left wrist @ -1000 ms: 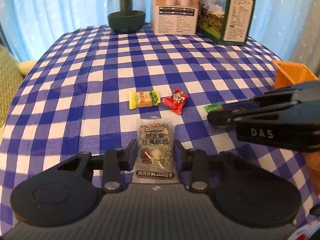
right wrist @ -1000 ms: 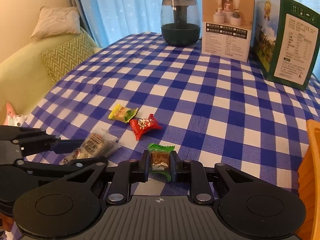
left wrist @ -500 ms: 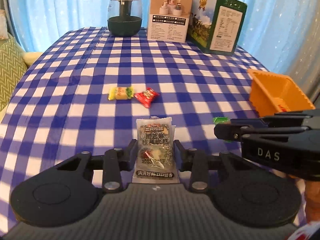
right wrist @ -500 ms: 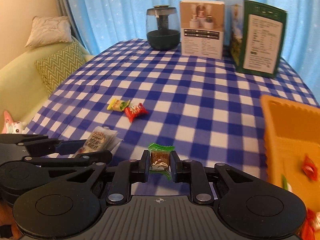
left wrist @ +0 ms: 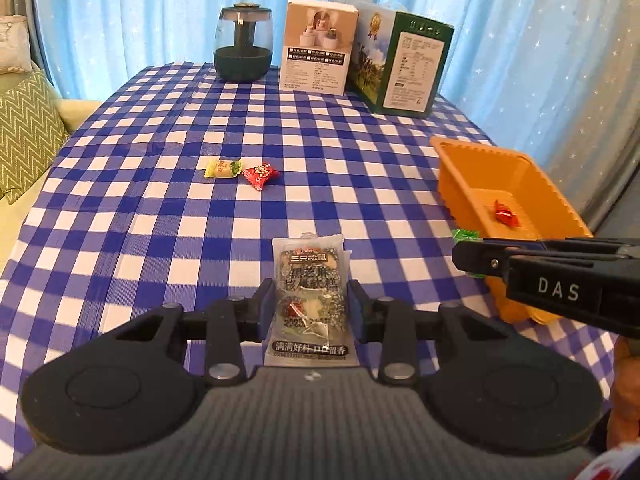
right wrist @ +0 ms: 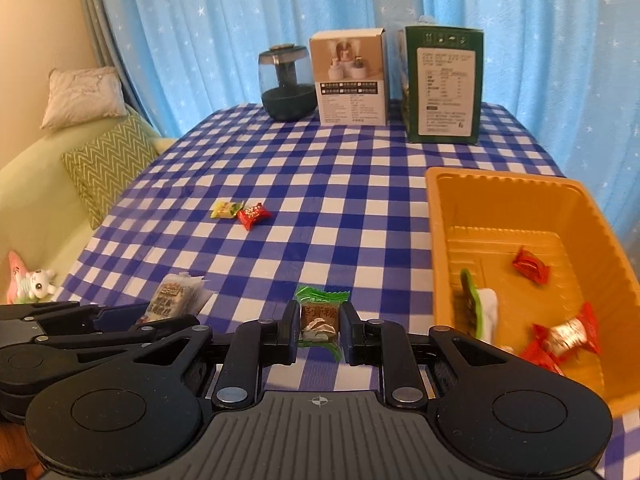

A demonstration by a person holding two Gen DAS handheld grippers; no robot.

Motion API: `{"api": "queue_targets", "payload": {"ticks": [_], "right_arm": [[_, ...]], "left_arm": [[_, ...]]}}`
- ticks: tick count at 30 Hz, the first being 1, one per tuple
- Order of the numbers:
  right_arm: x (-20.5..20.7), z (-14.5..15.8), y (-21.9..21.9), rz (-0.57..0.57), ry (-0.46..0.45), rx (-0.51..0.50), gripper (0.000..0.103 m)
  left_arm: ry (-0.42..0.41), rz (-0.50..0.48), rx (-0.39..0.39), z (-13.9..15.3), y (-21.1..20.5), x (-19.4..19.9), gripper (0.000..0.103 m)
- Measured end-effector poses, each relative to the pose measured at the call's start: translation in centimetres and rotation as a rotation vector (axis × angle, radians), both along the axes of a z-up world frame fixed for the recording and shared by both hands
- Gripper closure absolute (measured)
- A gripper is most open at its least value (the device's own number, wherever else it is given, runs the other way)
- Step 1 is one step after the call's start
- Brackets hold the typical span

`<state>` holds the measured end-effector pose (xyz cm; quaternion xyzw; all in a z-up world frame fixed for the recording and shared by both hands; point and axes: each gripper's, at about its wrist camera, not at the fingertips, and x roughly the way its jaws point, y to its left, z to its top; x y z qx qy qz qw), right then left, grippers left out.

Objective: Organize snacks
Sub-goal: 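Carry the clear packet and green-wrapped candy toward the orange tray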

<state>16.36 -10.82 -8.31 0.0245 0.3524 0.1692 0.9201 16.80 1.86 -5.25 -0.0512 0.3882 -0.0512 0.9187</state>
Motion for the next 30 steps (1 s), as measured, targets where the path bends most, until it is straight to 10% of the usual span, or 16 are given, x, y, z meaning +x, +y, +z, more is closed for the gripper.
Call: {"api": "queue_targets", "payload": {"ticks": [30], "right_arm": [[-11.0,2.1,-8.8,-0.185,-0.007,-0.006,0.082]], "left_arm": [[-0.044,-0.143,-0.003,3.9,-7.6,-8.3,0.069]]}}
